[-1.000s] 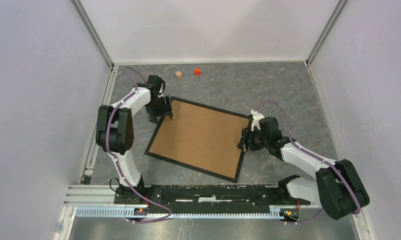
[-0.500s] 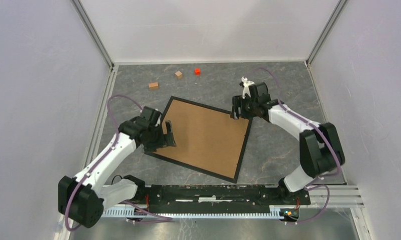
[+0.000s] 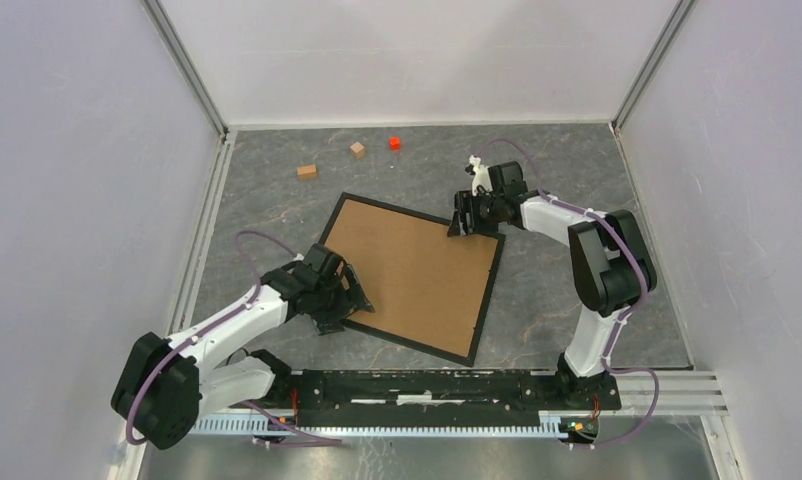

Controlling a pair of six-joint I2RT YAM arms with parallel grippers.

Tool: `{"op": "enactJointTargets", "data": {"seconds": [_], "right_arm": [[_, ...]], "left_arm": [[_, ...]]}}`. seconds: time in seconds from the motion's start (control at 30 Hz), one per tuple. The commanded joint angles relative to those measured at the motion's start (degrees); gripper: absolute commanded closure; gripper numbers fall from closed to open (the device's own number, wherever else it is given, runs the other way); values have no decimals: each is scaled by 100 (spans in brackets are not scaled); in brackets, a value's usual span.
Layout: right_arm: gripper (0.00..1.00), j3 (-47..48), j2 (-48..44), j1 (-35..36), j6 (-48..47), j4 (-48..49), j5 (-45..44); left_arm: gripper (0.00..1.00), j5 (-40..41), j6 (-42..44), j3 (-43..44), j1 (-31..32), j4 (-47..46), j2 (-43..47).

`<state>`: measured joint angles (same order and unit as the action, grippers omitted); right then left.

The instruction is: Put the photo into the frame

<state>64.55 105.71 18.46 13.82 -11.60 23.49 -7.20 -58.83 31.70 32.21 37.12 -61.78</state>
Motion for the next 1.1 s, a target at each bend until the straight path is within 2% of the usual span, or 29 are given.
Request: {"op": "enactJointTargets", "data": {"seconds": [0.0,0.13,0.33,0.5,0.6,0.9,1.07], "right_arm": [[34,-48,52,0,-234,90,228],[33,-224,-163,-161,-301,190,99],[31,82,-515,-348,-275,79,-132],[31,630,86,-451,-358,-87,-379],[32,733,454,-450,-340,-167,-243],[33,-608,-217,-450,-170,224,171],[33,-1920,-1252,-456,-50,354,430]], "left_arm": [[8,264,-259,-40,75,-1226,-237],[7,504,173,363,75,-970,-722],[6,639,-17,132,75,-1110,-652],[4,703,155,269,76,-1106,-808],[4,703,219,339,71,-1143,-902],[2,949,885,925,-78,-972,-1465],[2,949,1264,1342,-387,-948,-1915]]}}
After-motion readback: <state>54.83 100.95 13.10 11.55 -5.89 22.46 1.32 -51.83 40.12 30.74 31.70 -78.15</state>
